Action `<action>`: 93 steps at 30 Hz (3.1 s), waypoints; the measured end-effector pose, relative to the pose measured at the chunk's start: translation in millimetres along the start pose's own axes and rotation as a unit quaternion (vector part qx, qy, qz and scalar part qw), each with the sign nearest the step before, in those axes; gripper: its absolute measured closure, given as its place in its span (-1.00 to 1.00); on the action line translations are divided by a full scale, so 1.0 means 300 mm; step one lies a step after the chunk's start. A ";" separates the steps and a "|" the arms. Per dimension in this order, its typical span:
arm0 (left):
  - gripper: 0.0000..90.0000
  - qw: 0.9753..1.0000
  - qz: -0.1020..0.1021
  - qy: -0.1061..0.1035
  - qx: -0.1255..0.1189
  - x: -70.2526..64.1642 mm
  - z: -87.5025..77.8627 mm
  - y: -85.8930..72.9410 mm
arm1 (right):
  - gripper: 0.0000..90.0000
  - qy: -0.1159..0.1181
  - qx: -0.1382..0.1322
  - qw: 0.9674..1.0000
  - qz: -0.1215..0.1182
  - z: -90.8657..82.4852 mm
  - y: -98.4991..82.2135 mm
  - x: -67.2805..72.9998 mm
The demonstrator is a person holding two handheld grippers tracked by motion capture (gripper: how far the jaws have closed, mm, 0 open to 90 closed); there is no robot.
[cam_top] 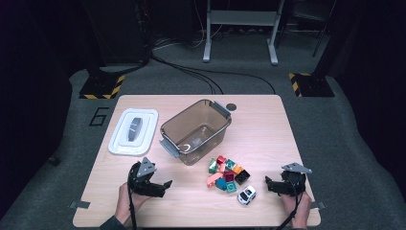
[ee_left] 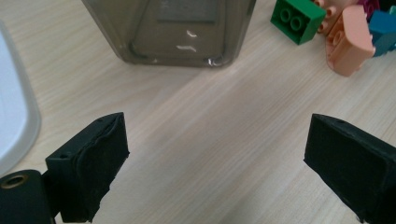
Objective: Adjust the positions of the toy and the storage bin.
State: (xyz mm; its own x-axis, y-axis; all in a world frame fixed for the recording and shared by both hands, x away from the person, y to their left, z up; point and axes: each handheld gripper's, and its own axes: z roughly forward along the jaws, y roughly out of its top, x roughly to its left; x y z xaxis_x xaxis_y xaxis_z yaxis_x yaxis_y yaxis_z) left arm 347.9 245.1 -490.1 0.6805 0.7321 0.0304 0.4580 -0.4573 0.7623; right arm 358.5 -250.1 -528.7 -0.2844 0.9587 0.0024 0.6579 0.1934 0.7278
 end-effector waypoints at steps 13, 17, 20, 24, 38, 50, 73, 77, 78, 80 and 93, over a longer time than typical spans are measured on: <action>-0.89 1.000 0.004 0.001 0.021 -0.032 0.091 -0.069 | -0.89 0.039 -0.022 0.999 0.031 -0.039 -0.016 0.003; -0.90 1.000 0.006 0.009 0.023 -0.037 0.104 -0.077 | -0.89 0.063 -0.024 0.997 0.031 -0.083 -0.030 0.041; -0.92 1.000 0.006 0.013 0.021 -0.042 0.112 -0.077 | -0.90 0.069 -0.024 0.997 0.025 -0.103 -0.034 0.063; -0.94 1.000 0.001 0.009 0.028 -0.035 0.115 -0.076 | -0.95 0.094 -0.022 0.995 0.013 -0.139 -0.033 0.106; -0.95 0.999 -0.009 -0.004 0.033 -0.026 0.119 -0.076 | -0.98 0.131 0.009 0.989 -0.072 -0.120 -0.043 0.321; -0.95 0.999 -0.007 -0.007 0.032 -0.024 0.121 -0.076 | -0.48 0.105 0.010 0.989 -0.107 -0.096 -0.055 0.357; -0.95 0.999 -0.007 -0.010 0.032 -0.024 0.121 -0.075 | -0.27 0.115 -0.007 0.991 -0.063 -0.103 -0.075 0.309; -0.95 0.999 -0.007 -0.010 0.032 -0.024 0.121 -0.075 | -0.46 0.109 -0.014 0.992 -0.057 -0.092 -0.069 0.294; -0.95 0.999 -0.007 -0.010 0.032 -0.024 0.121 -0.075 | -0.46 0.109 -0.014 0.992 -0.057 -0.092 -0.069 0.294; -0.95 0.999 -0.007 -0.010 0.032 -0.024 0.121 -0.075 | -0.56 0.110 -0.018 0.993 -0.047 -0.087 -0.067 0.275; -0.95 0.999 -0.007 -0.010 0.032 -0.024 0.121 -0.075 | -0.56 0.142 -0.037 0.984 -0.098 -0.093 -0.033 0.326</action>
State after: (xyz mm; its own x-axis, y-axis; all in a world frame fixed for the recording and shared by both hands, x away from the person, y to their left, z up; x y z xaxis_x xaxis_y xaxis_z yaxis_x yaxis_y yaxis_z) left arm 353.4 231.8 -531.0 0.6848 0.7287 0.0073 0.5028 -0.4797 0.7191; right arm 304.5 -164.1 -516.5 -0.5909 0.8057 0.0402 0.5209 0.3430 0.7817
